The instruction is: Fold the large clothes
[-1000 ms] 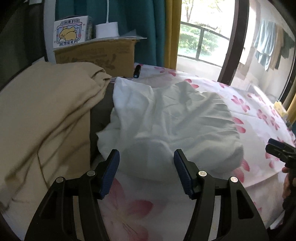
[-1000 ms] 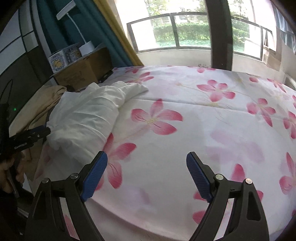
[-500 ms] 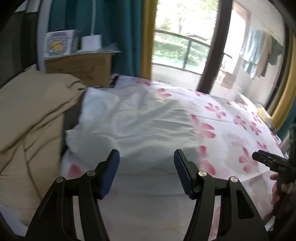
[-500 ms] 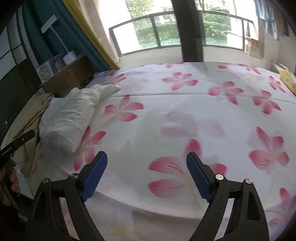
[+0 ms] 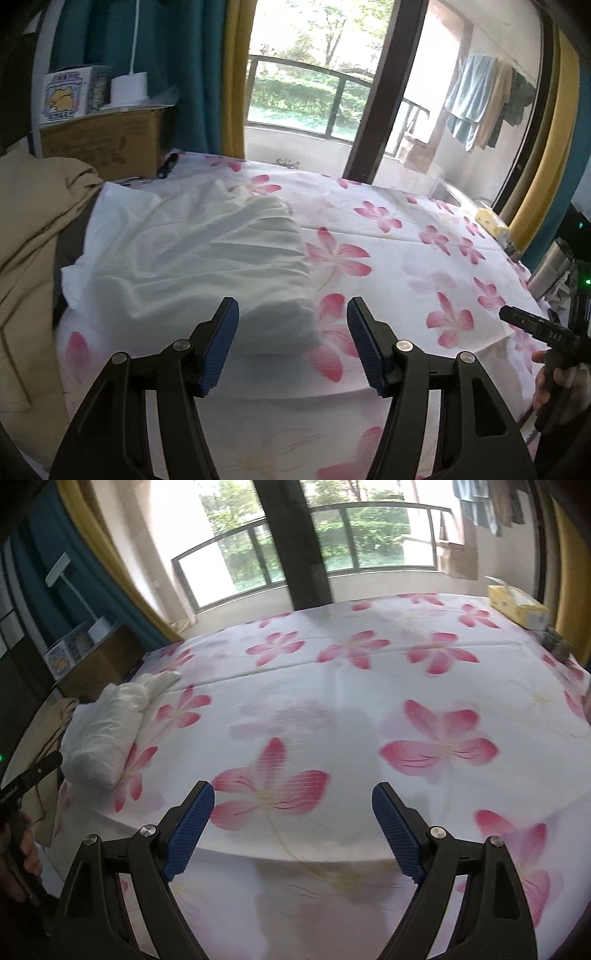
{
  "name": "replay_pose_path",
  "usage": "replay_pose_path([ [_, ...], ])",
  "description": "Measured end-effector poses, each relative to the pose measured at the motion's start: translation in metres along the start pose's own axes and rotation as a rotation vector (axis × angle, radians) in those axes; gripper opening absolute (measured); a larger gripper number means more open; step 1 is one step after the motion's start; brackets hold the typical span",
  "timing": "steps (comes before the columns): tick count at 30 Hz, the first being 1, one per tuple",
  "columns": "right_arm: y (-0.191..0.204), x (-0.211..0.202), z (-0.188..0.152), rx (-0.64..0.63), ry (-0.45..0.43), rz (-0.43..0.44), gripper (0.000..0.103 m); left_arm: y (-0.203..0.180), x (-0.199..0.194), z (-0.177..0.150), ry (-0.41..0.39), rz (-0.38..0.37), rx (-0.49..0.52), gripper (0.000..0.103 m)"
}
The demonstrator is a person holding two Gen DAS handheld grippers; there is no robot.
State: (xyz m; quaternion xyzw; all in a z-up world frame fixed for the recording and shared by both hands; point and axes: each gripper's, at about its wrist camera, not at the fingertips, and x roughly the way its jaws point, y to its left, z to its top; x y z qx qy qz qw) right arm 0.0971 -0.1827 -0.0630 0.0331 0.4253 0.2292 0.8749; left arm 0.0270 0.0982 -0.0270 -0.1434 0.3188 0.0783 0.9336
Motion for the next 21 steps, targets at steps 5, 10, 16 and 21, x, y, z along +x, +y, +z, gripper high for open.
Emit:
replay_pose_path([
  [5, -0.016, -0.015, 0.004, 0.034, -0.035, -0.032, 0.087, -0.018, 0.005, 0.008, -0.011, -0.036, 0.035, 0.064],
  [10, -0.024, -0.025, 0.006, 0.047, -0.058, -0.051, 0.087, -0.038, 0.008, 0.018, -0.024, -0.078, 0.068, 0.064],
  [16, -0.031, -0.042, 0.011, 0.048, -0.091, -0.084, 0.087, -0.058, 0.003, 0.032, -0.059, -0.102, 0.122, 0.064],
  [21, -0.033, -0.057, 0.019, 0.036, -0.125, -0.099, 0.087, -0.065, -0.007, 0.044, -0.103, -0.107, 0.147, 0.064],
])
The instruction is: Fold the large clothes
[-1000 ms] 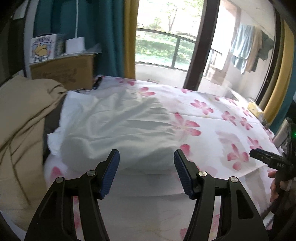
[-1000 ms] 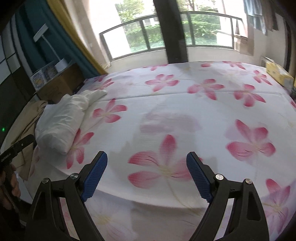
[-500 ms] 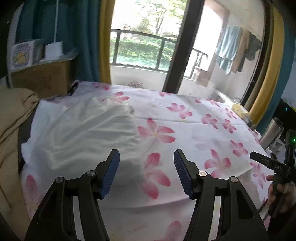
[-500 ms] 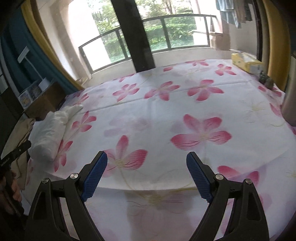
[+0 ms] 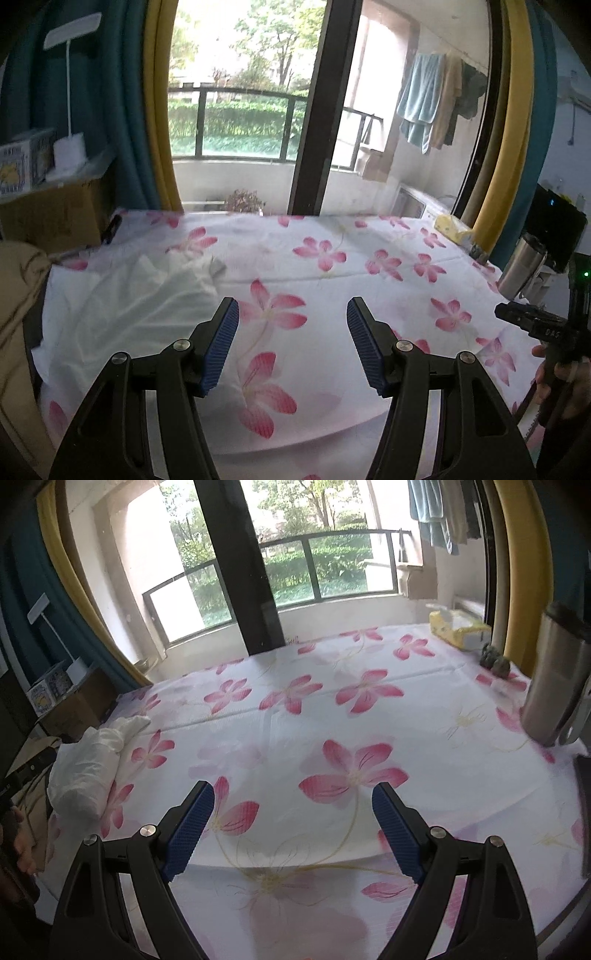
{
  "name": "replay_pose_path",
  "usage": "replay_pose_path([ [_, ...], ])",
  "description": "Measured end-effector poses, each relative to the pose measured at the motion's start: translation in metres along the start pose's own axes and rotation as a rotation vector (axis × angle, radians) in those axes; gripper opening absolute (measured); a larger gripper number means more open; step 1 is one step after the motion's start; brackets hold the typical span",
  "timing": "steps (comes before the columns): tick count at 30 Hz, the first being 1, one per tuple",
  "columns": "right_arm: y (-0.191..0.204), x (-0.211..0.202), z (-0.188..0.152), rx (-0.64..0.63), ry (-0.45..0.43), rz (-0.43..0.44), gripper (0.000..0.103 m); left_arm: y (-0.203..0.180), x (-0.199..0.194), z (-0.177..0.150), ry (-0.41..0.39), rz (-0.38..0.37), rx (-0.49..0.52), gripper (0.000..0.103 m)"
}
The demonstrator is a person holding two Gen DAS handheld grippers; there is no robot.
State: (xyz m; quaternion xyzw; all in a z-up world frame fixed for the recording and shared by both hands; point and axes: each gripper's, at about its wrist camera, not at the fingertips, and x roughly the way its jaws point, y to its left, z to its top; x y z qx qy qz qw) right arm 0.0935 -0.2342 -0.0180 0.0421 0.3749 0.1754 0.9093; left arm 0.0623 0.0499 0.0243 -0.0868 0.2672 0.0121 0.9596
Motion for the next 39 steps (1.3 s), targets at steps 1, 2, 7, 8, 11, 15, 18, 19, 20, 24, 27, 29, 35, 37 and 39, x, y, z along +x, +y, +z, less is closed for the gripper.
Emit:
replay_pose_path([
  [1, 0.000, -0.003, 0.003, -0.004, -0.010, -0.002, 0.087, -0.001, -0.001, 0.002, -0.006, 0.001, 0.005, 0.064],
  [2, 0.000, -0.008, 0.006, -0.010, -0.022, -0.009, 0.087, -0.001, -0.002, 0.004, -0.013, 0.003, 0.010, 0.064],
  [7, 0.000, -0.024, 0.020, -0.032, -0.069, -0.025, 0.090, -0.003, -0.007, 0.014, -0.044, 0.024, 0.032, 0.064],
  [8, 0.001, -0.027, 0.022, -0.037, -0.076, -0.027, 0.090, -0.003, -0.008, 0.015, -0.047, 0.029, 0.035, 0.064],
  [11, 0.001, -0.036, 0.028, -0.047, -0.100, -0.039, 0.090, 0.000, -0.011, 0.020, -0.064, 0.037, 0.039, 0.064],
  [15, 0.002, -0.046, 0.035, -0.063, -0.129, -0.054, 0.090, 0.003, -0.016, 0.027, -0.088, 0.048, 0.040, 0.064],
  [18, 0.003, -0.051, 0.040, -0.077, -0.145, -0.065, 0.090, 0.004, -0.021, 0.031, -0.108, 0.049, 0.042, 0.064],
  [19, 0.003, -0.053, 0.042, -0.081, -0.150, -0.068, 0.090, 0.004, -0.022, 0.033, -0.114, 0.048, 0.044, 0.064],
  [20, 0.003, -0.054, 0.043, -0.083, -0.154, -0.071, 0.090, 0.005, -0.022, 0.034, -0.117, 0.047, 0.045, 0.064],
  [24, 0.003, -0.061, 0.049, -0.095, -0.178, -0.085, 0.090, 0.006, -0.023, 0.038, -0.131, 0.043, 0.052, 0.064],
  [27, 0.004, -0.068, 0.055, -0.107, -0.200, -0.094, 0.090, 0.008, -0.026, 0.041, -0.149, 0.042, 0.052, 0.064],
  [29, 0.005, -0.073, 0.058, -0.116, -0.215, -0.101, 0.090, 0.008, -0.029, 0.044, -0.165, 0.042, 0.053, 0.064],
  [35, 0.012, -0.084, 0.067, -0.148, -0.254, -0.125, 0.090, 0.007, -0.037, 0.051, -0.203, 0.043, 0.063, 0.064],
  [37, 0.015, -0.087, 0.070, -0.157, -0.268, -0.133, 0.090, 0.007, -0.039, 0.051, -0.211, 0.041, 0.063, 0.064],
  [39, 0.016, -0.090, 0.071, -0.161, -0.278, -0.135, 0.090, 0.006, -0.041, 0.052, -0.218, 0.035, 0.064, 0.064],
])
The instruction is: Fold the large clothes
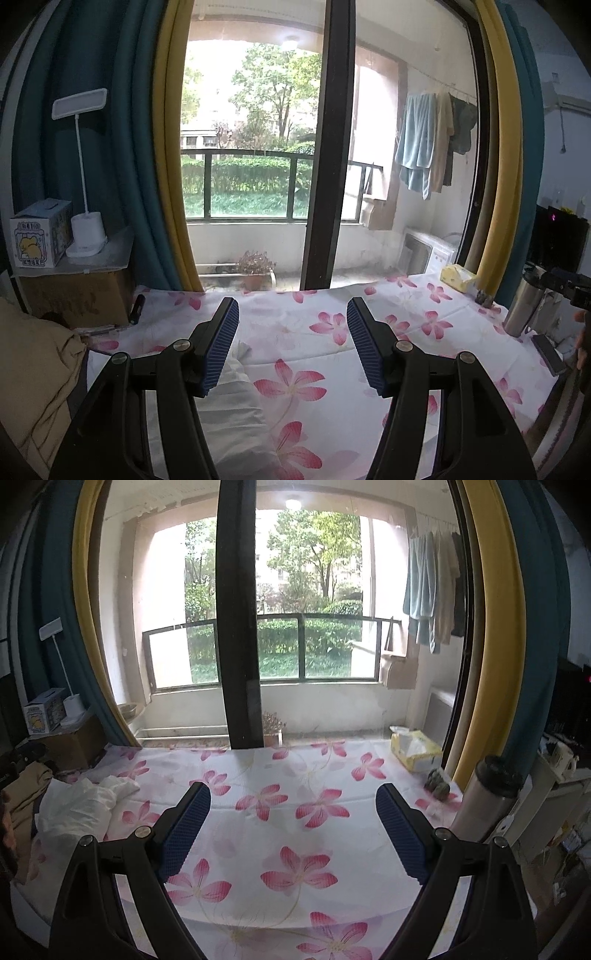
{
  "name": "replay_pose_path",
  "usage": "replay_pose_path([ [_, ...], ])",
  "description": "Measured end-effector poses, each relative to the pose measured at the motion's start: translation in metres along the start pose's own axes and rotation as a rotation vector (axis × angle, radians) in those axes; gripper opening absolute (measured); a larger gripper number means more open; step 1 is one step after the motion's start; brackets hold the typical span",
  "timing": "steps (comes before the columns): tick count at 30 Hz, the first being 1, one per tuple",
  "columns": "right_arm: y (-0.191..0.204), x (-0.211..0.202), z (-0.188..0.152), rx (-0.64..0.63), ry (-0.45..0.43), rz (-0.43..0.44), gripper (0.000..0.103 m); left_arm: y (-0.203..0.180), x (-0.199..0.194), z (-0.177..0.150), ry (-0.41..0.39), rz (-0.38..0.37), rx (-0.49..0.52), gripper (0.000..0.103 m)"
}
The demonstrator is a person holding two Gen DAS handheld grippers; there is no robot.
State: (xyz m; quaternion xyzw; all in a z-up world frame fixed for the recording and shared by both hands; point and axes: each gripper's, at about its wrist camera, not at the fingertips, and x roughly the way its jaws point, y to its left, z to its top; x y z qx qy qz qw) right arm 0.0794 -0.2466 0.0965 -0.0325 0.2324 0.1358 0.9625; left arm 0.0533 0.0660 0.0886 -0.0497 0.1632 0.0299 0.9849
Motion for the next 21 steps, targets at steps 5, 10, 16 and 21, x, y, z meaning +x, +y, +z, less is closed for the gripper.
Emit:
replay_pose_path([
  [5, 0.003, -0.006, 0.007, -0.014, -0.022, -0.009, 0.090, 0.001, -0.005, 0.006, -0.027, -0.004, 0.007, 0.064],
  [10, 0.006, -0.013, 0.016, -0.032, -0.046, -0.021, 0.091, 0.007, -0.009, 0.013, -0.062, 0.002, 0.007, 0.069],
  [16, 0.013, -0.020, 0.024, -0.060, -0.074, -0.030, 0.091, 0.015, -0.012, 0.018, -0.085, 0.018, -0.001, 0.071],
  [21, 0.018, -0.023, 0.028, -0.069, -0.091, -0.026, 0.101, 0.024, -0.012, 0.017, -0.092, 0.023, -0.028, 0.077],
])
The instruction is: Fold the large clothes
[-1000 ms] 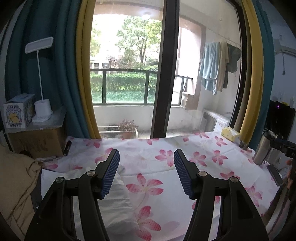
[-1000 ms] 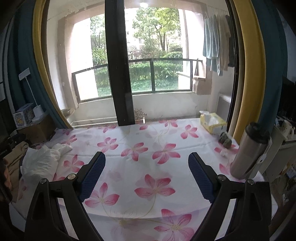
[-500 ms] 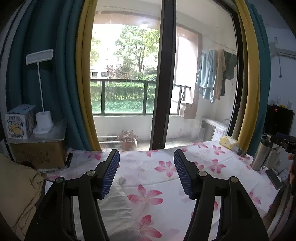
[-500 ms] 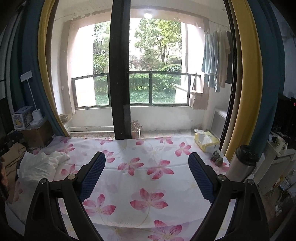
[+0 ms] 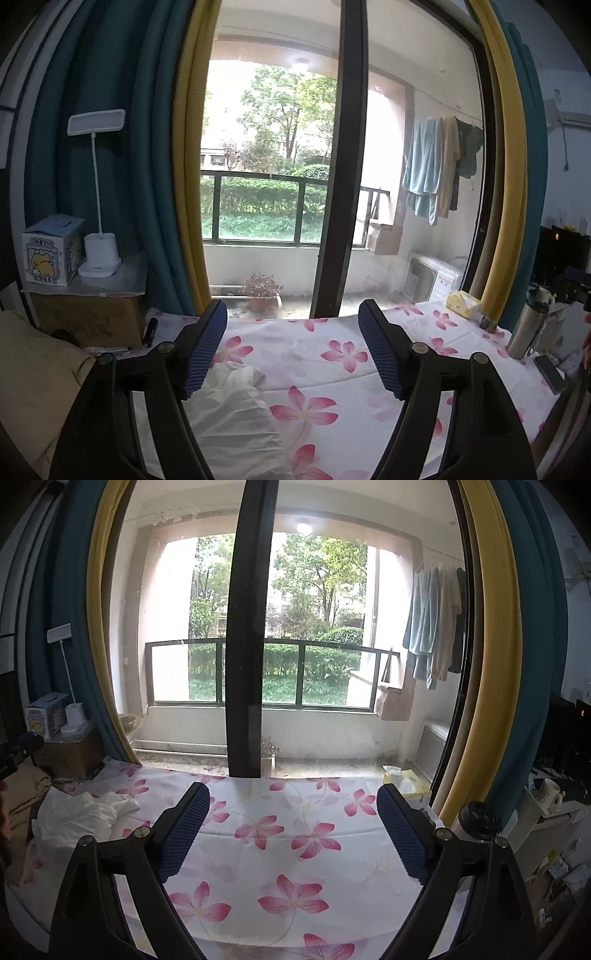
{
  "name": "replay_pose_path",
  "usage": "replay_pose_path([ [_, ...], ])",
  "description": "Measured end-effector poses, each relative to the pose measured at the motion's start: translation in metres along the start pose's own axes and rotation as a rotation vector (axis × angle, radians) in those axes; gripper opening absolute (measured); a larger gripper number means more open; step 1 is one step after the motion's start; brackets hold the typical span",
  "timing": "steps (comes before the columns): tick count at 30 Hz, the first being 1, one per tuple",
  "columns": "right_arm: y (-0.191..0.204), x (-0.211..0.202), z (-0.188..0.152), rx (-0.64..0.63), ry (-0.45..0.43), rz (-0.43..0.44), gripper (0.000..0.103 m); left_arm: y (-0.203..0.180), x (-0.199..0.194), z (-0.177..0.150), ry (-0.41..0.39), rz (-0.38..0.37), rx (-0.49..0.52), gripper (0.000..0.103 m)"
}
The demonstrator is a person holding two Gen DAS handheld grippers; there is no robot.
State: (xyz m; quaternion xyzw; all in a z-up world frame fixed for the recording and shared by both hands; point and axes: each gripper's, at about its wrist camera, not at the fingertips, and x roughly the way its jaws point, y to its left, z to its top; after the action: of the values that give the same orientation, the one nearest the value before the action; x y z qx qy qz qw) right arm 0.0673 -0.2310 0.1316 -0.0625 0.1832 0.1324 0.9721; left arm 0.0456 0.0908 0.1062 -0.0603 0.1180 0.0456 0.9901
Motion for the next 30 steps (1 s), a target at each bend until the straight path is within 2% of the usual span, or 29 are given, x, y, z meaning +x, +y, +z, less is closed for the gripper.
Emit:
replay_pose_path([
  [5, 0.006, 0.003, 0.001, -0.002, -0.009, -0.002, 0.102, 0.007, 0.002, -0.004, 0.001, -0.013, -0.016, 0.078],
  [12, 0.009, 0.022, -0.005, 0.009, 0.023, -0.003, 0.102, 0.011, 0.006, -0.009, 0.000, -0.003, -0.016, 0.079],
  [16, 0.006, 0.028, -0.005, 0.018, 0.034, -0.002, 0.102, 0.012, 0.009, -0.010, -0.013, 0.000, -0.018, 0.083],
  [24, 0.000, 0.036, -0.006, 0.029, 0.048, -0.006, 0.102, 0.011, 0.020, -0.013, 0.033, -0.021, -0.030, 0.084],
  [30, -0.002, 0.037, -0.006, 0.033, 0.048, -0.005, 0.102, 0.008, 0.020, -0.014, 0.036, -0.022, -0.021, 0.084],
])
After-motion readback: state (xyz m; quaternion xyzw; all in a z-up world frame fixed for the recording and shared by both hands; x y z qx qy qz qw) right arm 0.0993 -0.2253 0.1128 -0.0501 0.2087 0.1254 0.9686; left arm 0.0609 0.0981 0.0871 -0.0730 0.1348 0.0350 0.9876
